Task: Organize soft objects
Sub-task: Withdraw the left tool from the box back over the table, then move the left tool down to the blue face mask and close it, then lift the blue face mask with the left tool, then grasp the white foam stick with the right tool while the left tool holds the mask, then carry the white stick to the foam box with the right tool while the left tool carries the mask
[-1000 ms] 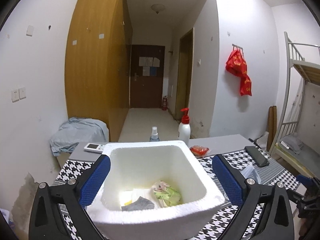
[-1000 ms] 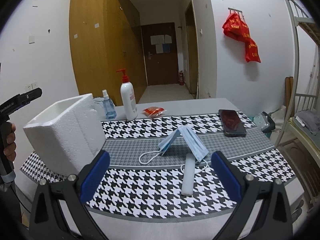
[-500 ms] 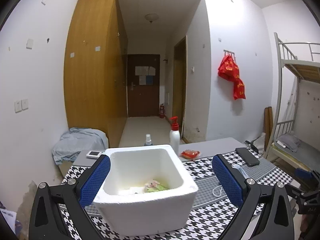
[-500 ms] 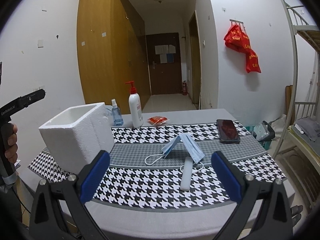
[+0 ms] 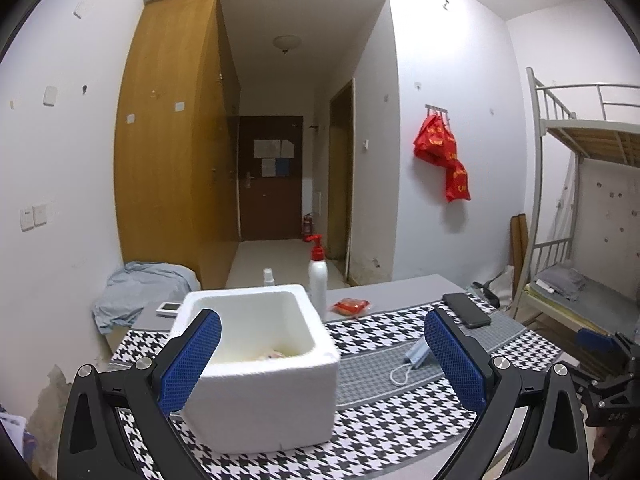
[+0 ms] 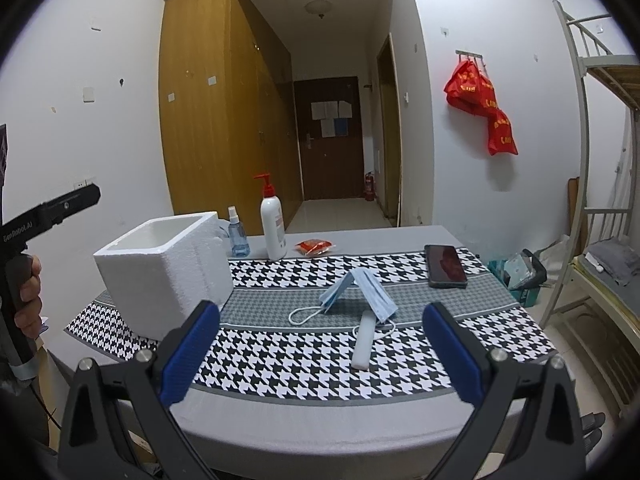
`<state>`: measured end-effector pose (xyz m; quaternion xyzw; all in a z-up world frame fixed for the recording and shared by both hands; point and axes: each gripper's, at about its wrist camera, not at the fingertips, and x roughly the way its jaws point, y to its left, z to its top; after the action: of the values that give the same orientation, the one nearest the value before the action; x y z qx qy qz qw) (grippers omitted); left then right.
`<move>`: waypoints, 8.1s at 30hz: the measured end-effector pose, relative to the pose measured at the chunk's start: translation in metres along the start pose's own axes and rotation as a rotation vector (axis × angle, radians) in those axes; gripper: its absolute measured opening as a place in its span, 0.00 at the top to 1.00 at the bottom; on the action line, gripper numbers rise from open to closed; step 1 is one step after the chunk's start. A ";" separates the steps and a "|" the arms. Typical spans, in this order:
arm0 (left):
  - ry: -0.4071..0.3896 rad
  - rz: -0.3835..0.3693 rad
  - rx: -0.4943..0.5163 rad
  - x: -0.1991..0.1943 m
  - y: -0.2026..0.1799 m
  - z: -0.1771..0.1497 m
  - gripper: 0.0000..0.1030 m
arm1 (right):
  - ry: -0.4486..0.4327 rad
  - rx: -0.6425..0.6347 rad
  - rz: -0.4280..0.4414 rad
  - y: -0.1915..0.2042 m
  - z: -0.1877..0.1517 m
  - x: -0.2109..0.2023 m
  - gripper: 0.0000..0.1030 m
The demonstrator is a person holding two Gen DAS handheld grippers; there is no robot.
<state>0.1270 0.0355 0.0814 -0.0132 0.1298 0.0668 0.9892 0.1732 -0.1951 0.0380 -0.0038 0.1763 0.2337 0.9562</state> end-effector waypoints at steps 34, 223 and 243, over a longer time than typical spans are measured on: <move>0.106 -0.176 -0.030 0.025 -0.035 -0.067 0.01 | 0.047 -0.039 0.010 0.005 -0.028 0.002 0.01; 0.262 -0.227 -0.032 0.243 -0.089 -0.044 0.86 | 0.438 -0.007 0.043 -0.026 -0.058 0.183 0.79; 0.219 -0.261 -0.072 0.231 -0.080 -0.030 0.86 | 0.389 0.093 0.001 -0.027 -0.051 0.160 0.82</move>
<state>0.3512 -0.0158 -0.0068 -0.0726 0.2313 -0.0596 0.9683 0.3006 -0.1522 -0.0662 -0.0046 0.3681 0.2207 0.9032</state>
